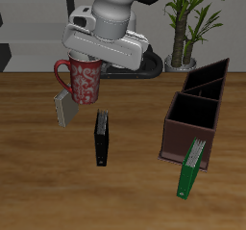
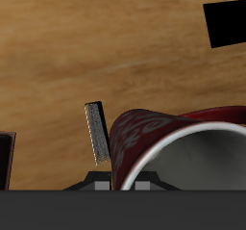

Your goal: Place the red mug into the left desk caddy's right compartment

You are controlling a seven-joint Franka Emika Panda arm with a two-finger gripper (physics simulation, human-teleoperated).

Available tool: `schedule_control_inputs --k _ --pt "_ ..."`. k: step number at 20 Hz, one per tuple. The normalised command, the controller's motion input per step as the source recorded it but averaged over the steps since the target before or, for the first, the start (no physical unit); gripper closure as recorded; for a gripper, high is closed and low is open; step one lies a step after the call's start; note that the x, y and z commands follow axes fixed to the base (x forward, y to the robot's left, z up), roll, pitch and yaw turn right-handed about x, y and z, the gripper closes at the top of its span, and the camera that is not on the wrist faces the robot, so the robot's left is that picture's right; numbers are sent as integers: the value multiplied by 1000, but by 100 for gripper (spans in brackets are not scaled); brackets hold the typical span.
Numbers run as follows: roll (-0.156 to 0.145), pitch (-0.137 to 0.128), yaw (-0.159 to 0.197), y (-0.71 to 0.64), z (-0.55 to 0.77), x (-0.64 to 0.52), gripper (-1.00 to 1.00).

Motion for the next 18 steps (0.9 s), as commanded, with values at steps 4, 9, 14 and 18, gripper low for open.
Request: schedule_control_inputs --k 4,9,14,18 --pt "73 -60 65 540 367 -572 100" --pt "50 -30 33 509 81 -357 100" --pt "107 -6 51 730 -104 -310 100" --pt "86 16 43 656 -113 -156 100"
